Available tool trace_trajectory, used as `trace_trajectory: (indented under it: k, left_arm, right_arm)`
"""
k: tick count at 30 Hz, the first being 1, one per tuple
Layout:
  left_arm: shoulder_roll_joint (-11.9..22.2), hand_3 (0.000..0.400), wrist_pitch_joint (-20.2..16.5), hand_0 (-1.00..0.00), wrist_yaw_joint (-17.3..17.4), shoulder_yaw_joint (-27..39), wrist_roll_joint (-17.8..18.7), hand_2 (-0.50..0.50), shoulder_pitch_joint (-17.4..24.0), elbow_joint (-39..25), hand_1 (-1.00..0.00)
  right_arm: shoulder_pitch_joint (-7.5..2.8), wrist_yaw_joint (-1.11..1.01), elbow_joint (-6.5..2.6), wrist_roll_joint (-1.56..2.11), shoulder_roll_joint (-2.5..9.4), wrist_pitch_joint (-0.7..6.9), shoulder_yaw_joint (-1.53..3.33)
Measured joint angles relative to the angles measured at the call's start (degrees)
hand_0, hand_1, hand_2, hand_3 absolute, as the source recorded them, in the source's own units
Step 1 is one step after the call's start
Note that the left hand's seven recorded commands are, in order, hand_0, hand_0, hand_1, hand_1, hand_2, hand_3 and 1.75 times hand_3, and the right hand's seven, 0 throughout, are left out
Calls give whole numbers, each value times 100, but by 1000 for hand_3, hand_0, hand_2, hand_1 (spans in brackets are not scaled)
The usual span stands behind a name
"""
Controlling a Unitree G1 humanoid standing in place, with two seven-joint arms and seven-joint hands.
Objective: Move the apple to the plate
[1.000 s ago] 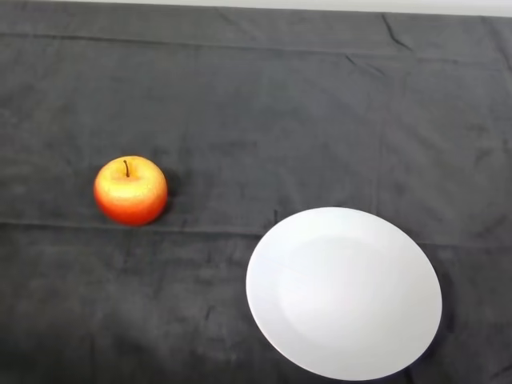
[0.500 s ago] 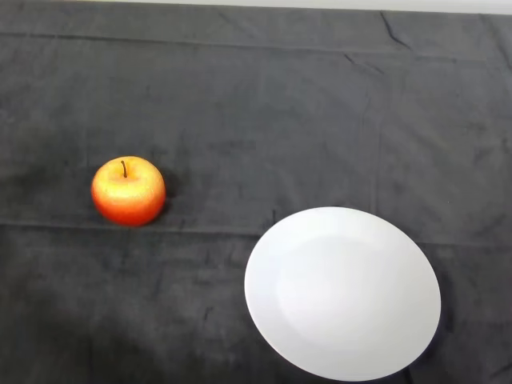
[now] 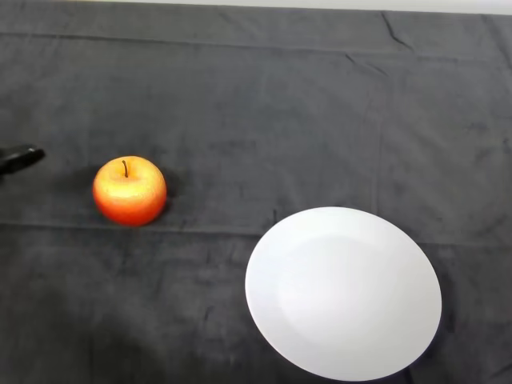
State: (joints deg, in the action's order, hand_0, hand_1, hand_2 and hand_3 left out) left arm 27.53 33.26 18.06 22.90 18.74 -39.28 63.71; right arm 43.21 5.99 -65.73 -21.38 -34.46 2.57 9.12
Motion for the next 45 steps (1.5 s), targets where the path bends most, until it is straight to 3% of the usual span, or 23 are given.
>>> trace_trajectory:
  k: [8, 18, 27, 37, 45]
  left_arm:
    - [-205, 0, -3, 0, 724, -206, -1, 0, -27, 6, 0]
    - [-487, 0, -6, 0, 1247, -514, -191, 0, -36, 50, 0]
    - [-544, 0, -11, 0, 1609, -868, -436, 0, -36, 81, 0]
    - [-600, 0, -11, 0, 1650, -1130, -806, 0, -34, 192, 0]
    - [-623, 0, -6, 0, 1410, -1435, -1220, 0, -24, 247, 0]
  right_arm:
    - [0, 0, 0, 0, -2, -1, 0]
    - [0, 0, 1, 1, -4, 0, -1]
    - [1, 0, 4, 1, -6, -1, -1]
    - [1, 0, 4, 1, -8, -1, -2]
    - [1, 0, 6, 1, -9, -1, -2]
